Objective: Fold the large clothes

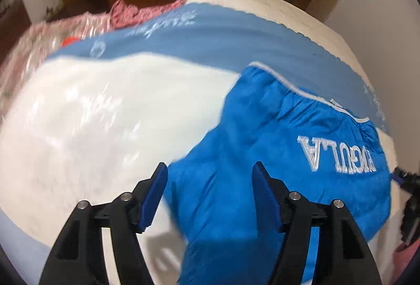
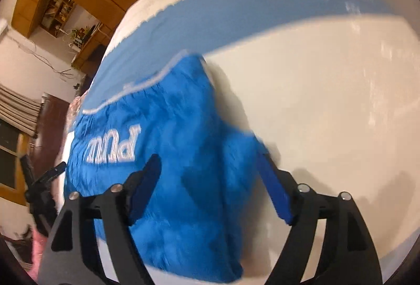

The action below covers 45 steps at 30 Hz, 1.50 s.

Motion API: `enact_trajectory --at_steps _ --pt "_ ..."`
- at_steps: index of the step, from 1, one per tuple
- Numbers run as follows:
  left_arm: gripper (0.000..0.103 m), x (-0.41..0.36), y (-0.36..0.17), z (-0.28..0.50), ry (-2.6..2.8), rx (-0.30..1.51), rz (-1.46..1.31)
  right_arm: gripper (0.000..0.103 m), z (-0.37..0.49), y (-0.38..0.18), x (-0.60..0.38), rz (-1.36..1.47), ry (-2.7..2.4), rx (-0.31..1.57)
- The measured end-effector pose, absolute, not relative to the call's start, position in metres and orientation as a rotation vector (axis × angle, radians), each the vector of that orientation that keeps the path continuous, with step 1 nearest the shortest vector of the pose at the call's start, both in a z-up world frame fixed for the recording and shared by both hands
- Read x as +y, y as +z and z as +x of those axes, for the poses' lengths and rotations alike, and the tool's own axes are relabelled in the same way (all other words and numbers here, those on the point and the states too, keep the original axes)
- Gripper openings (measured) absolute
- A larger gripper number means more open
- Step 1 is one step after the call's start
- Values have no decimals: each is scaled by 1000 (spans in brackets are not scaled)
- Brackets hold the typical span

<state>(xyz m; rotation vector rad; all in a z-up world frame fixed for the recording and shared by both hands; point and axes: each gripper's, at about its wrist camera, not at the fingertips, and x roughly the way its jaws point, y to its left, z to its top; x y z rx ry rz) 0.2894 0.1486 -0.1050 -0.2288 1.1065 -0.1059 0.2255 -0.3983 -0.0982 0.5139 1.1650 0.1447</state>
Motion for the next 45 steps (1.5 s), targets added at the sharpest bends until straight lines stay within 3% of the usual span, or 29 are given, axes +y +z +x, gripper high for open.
enact_trajectory --at_steps 12,13,15,16,17,18,19,21,24,36,40,45 --pt "85 150 -153 291 -213 1148 -446 88 234 -143 -388 694 282 1226" --pt "85 145 -154 295 -212 1155 -441 88 237 -142 -383 673 283 1224" --pt "85 133 -155 301 -207 1171 -414 78 241 -140 -374 623 285 1225" --pt "80 129 -154 302 -200 1172 -399 66 242 -138 -368 587 283 1228" --pt "67 126 -153 302 -198 1172 -388 51 242 -138 -366 586 292 1228" --pt "51 122 -149 301 -191 1168 -381 45 241 -137 -365 598 306 1223" --pt "44 121 -146 300 -174 1162 -380 36 238 -133 -365 602 313 1216" --pt "26 121 -139 293 -146 1132 -386 28 232 -121 -364 583 331 1193" --pt "16 114 -119 277 -126 1084 -352 23 221 -98 -364 582 349 1159" --pt "12 122 -6 165 -275 947 -361 21 106 17 -358 529 453 1054" --pt "13 131 3 119 -288 970 -359 21 64 23 -351 543 463 1076" --pt "13 143 -24 65 -273 1025 -360 21 11 1 -336 538 435 1154"
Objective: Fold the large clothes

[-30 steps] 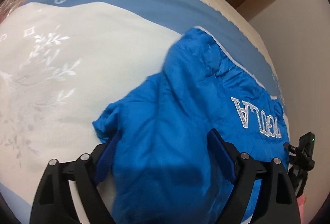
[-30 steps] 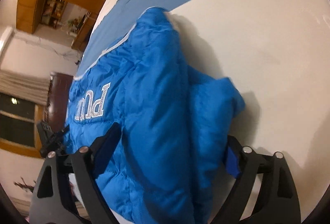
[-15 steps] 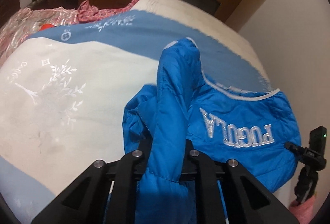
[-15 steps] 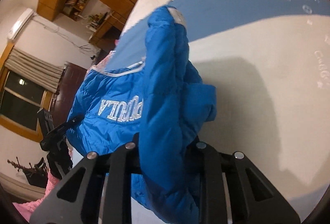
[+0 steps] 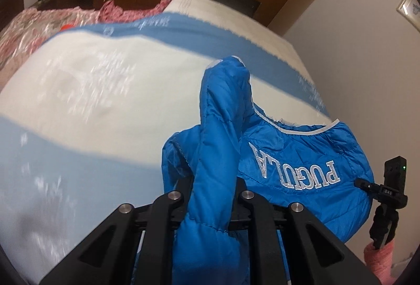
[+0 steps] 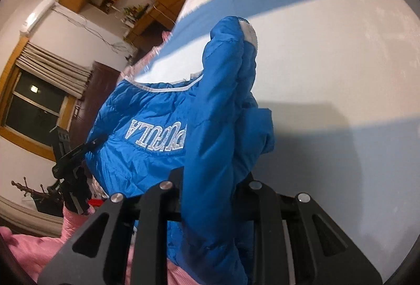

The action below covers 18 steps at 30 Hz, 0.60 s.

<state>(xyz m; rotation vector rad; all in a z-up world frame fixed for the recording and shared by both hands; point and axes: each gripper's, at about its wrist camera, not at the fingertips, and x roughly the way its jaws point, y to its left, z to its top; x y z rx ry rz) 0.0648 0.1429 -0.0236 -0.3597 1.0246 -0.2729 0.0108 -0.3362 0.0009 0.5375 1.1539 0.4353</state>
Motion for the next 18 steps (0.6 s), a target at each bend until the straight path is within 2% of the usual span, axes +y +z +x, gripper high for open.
enact_trajectory --at_steps 5,8,12,16,18 --pt "15 146 -85 37 -216 1117 -326 22 -13 -49 -334 578 341 1252" --pt "22 152 -120 33 -195 1159 -330 24 -14 -78 -334 556 268 1292" --pt "31 156 -137 31 -217 1143 -305 31 -18 -106 -331 542 212 1293" --pt "34 145 -145 32 -206 1106 -213 39 -26 -125 -329 545 176 1250" --pt "36 141 -146 31 -198 1095 -203 39 -30 -128 -331 574 156 1228"
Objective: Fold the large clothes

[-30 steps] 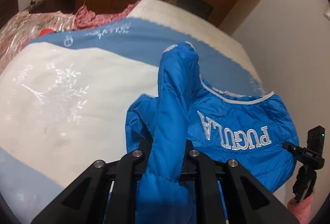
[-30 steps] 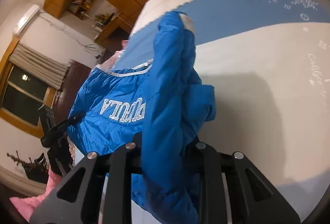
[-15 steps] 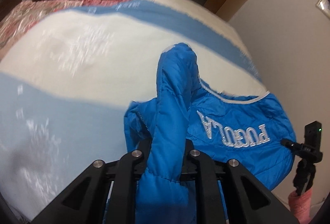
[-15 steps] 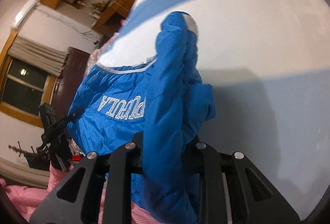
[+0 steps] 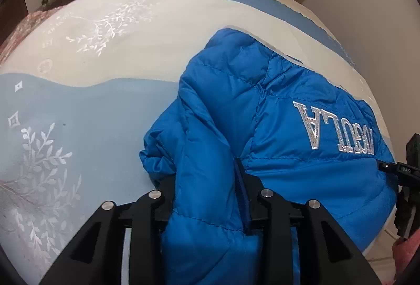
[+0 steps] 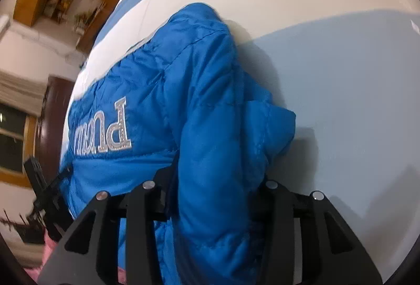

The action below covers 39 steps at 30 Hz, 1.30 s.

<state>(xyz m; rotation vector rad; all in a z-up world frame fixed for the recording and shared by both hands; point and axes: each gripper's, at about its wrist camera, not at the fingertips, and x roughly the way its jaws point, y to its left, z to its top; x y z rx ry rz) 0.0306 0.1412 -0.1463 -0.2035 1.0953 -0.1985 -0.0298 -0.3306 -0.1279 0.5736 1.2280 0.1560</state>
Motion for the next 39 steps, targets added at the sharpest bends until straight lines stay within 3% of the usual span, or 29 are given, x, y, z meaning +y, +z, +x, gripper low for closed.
enact_trajectory --at_steps 9,19,27,31,39 --pt "39 158 -132 29 -228 1128 -273 48 -51 -103 -324 499 38 1172" --pt "39 145 -60 -1 -247 998 -176 48 -87 -33 -300 278 -23 1057" --pt "40 83 -90 10 -248 1026 -119 45 -63 -69 -275 280 43 1088" --pt "40 83 -125 7 -251 1064 -125 44 -60 -97 -273 257 62 1120" --pt "40 80 -128 1 -220 1037 -93 45 -54 -113 -261 205 82 1094"
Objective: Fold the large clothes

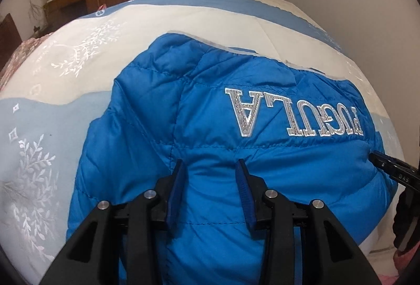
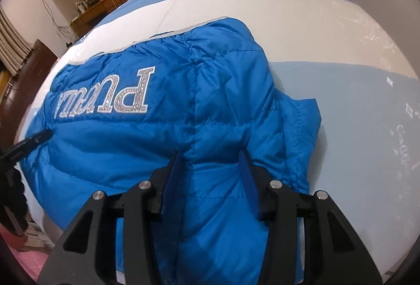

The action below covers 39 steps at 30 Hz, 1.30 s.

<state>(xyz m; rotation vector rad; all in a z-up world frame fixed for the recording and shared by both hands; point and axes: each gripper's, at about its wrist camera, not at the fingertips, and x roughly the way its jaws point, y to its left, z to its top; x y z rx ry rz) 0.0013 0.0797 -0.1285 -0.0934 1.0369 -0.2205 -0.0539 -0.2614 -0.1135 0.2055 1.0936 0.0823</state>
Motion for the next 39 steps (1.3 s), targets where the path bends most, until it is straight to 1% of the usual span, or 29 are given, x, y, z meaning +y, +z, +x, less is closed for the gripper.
enact_trajectory --at_steps 7,12,15,20,22,24,26,29,34,38,39 --pt "42 75 -112 12 -201 1103 -127 46 -44 -88 -279 287 128 1124" --pt "43 77 -94 24 -195 1066 -114 46 -19 -69 -280 249 130 1092" --pt "43 75 -85 51 -186 1048 -76 46 12 -66 -281 231 157 1085" --pt "43 79 -91 111 -173 1069 -81 45 66 -87 -292 288 164 1116" --pt "43 80 -101 129 -164 1095 -70 45 79 -98 -295 296 148 1133" --pt "43 82 -115 141 -166 1139 -82 42 92 -114 -297 297 123 1171" --pt "43 83 -135 149 -178 1190 -106 41 96 -132 -299 307 112 1203" --pt "45 85 -140 150 -176 1191 -122 41 95 -135 -302 330 116 1202" --pt "43 94 -114 126 -173 1179 -141 42 74 -109 -316 388 130 1179" --pt "51 107 -89 90 -137 1140 -89 43 31 -85 -329 374 114 1159" --pt "51 111 -84 78 -132 1137 -83 43 23 -82 -331 368 104 1163"
